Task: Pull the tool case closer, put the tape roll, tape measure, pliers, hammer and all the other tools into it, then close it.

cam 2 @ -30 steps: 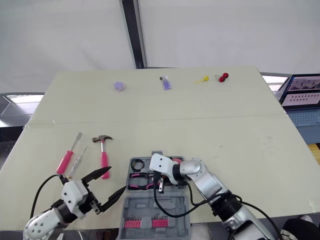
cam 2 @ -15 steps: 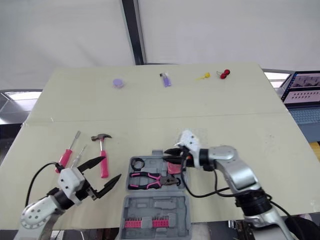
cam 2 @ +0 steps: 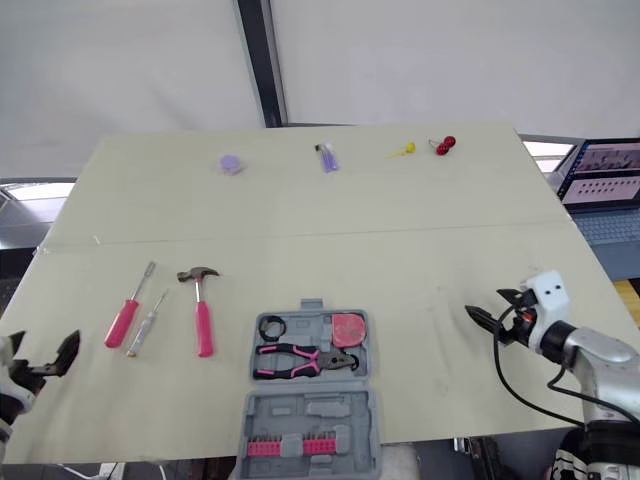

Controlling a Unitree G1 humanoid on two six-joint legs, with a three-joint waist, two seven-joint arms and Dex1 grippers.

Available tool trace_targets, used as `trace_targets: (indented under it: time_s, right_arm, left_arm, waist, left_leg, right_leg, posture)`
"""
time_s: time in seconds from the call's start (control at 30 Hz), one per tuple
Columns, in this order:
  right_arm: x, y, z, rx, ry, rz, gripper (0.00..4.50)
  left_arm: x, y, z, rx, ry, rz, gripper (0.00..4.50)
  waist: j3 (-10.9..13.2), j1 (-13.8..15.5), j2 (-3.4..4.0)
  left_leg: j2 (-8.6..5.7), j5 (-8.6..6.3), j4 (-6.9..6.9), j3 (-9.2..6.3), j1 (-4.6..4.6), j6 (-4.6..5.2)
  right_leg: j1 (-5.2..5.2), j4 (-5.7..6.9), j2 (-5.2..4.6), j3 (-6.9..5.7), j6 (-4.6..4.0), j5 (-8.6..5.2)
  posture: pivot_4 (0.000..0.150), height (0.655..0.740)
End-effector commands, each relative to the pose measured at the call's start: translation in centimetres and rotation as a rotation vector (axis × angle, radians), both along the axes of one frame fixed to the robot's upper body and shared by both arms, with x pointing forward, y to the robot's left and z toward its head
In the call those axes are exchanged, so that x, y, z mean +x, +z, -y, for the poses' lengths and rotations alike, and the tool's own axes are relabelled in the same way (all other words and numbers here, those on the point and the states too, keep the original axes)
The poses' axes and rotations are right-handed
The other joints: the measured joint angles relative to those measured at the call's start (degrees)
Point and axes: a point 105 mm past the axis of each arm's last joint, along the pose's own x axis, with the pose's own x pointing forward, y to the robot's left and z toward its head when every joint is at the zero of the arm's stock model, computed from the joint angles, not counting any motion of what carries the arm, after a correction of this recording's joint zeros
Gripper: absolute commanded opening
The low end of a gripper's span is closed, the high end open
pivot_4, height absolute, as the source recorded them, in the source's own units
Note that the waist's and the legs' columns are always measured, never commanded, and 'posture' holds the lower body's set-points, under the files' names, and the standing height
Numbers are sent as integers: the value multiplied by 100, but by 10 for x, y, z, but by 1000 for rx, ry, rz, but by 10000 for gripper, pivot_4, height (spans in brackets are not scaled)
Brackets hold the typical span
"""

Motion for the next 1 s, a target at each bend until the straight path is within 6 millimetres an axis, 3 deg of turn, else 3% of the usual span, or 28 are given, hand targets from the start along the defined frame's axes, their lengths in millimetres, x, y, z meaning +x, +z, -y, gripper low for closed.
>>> trace_targets:
  time_s: [0.03,0.23,0.37,0.5,0.6,0.67,0.77,0.9,1.0]
  right_arm:
    - [-5,4,22,-7,-102,56,44514]
    - [-8,8,30,3,-133,69,44514]
    - [-8,10,19,25,-64,32,44514]
    - [-16,12,-22,52,147,-59,44514]
    - [-26,14,-59,25,340,-131,44514]
    - [-30,15,-70,10,397,-153,44514]
    - [-38,13,-88,-48,516,-204,35861]
    - [-54,0,-115,-179,710,-296,15180]
    - [-60,-7,-123,-241,773,-332,453]
  left_arm:
    - [-13,1,-21,3,144,8,45000]
    - [-10,2,-14,12,124,3,45000]
    - [3,15,3,12,6,51,45000]
    - [24,31,71,-33,-383,91,45000]
    - [32,32,128,-14,-684,21,45000]
    - [32,30,146,20,-783,-20,45000]
    - [26,12,171,90,-974,-145,36681]
    - [13,-9,198,47,-1190,-324,15905]
    - [9,-17,207,41,-1258,-411,651]
  waist:
    - [2,7,-3]
    - [3,7,-3]
    - [3,14,-3]
    - [5,32,-1]
    - [10,26,8]
    - [11,27,10]
    - [14,18,15]
    - [21,26,24]
    - [28,37,21]
  left_leg:
    - [0,0,0,0,0,0]
    - [1,0,2,0,1,0]
    - [1,0,2,0,0,0]
    - [1,0,5,-1,-2,0]
    - [2,0,8,0,-1,0]
    - [2,0,7,0,-1,0]
    - [2,0,4,1,-1,0]
    - [2,0,3,4,-2,0]
    - [2,0,6,4,-4,0]
  right_leg:
    - [0,0,0,0,0,0]
    - [1,1,0,1,0,0]
    - [1,1,-1,1,0,0]
    - [1,1,-1,1,0,0]
    - [1,2,0,3,0,0]
    - [1,2,0,4,0,0]
    - [0,0,1,3,0,0]
    - [-4,-2,1,3,0,0]
    - [-4,-1,0,3,0,0]
  posture:
    - [1500,7400]
    - [1500,7400]
    - [1500,7400]
    - [1500,7400]
    - [1500,7400]
    - [1500,7400]
    - [1500,7400]
    - [1500,7400]
    - [1500,7400]
